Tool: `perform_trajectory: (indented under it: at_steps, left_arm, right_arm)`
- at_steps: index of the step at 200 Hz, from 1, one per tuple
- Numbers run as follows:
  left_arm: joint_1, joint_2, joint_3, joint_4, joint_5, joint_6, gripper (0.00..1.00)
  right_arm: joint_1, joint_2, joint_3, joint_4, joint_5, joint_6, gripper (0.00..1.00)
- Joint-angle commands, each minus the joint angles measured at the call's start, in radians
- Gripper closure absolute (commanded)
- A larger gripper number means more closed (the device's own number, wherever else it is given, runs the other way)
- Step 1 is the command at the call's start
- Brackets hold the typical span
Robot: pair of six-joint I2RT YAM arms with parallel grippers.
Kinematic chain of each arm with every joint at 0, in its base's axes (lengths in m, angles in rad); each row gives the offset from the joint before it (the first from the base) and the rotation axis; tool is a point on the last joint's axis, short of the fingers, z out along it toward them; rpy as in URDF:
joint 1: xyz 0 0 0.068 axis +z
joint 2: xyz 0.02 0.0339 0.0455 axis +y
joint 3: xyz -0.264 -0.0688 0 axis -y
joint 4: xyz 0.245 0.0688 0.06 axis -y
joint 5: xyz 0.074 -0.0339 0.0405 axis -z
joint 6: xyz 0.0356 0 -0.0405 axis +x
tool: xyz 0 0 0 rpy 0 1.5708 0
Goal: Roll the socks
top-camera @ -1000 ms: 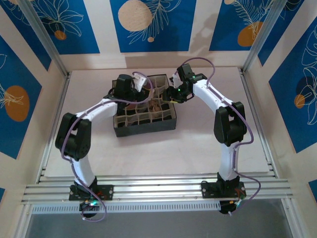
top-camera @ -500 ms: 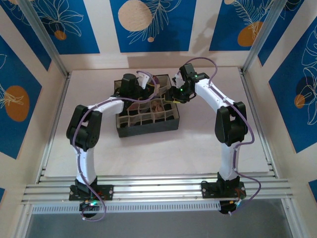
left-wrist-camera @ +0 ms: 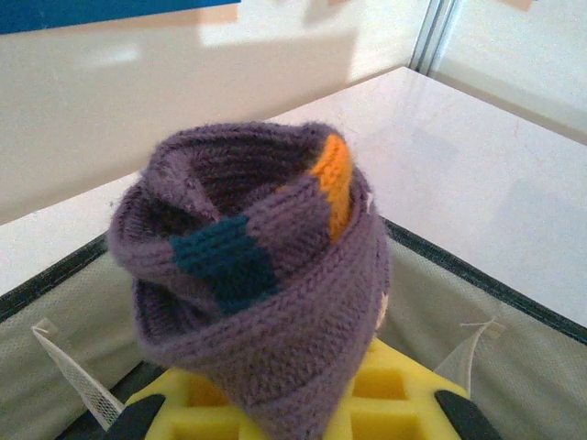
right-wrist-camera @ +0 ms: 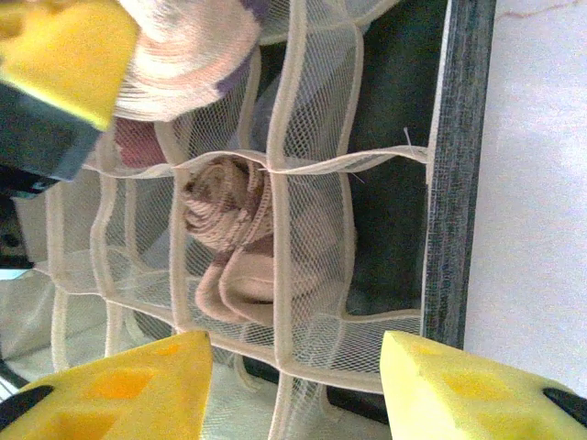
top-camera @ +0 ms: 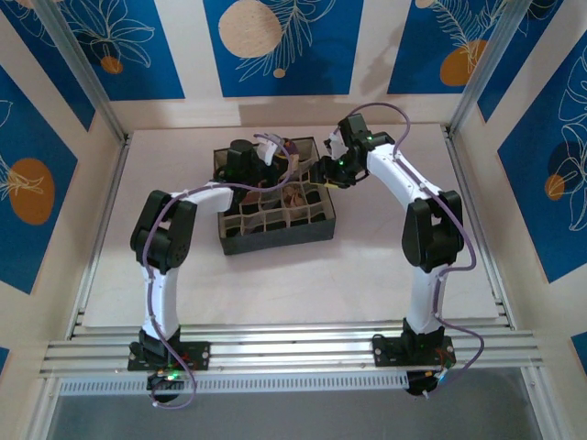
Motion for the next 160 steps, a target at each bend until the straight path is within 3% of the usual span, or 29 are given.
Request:
perform_trajectory:
  at_steps: [1,65,121,160]
  left_arm:
    - [-0.011,0.025,-0.011,0.074,0.026,-0.024,1.0]
    - [-0.022,0.02,-0.042,0.102,0.025,-0.008,1.0]
    - [-0.023,0.001,-0.117,0.137,0.011,-0.003,1.0]
    - [-0.021,-0.016,-0.17,0.169,-0.011,0.008,1.0]
  right_arm:
    - [-0.008,-0.063,-0.015,-0.011,-0.041,0.0,0.49]
    - [-0.037,-0.073,-0.068,-0.038,0.045,-0.021,0.48]
    - [-0.039,0.017,-0.078,-0.051,0.074,-0.034,0.48]
    - [-0.038,0.054,-0.078,-0.047,0.068,-0.031,0.55]
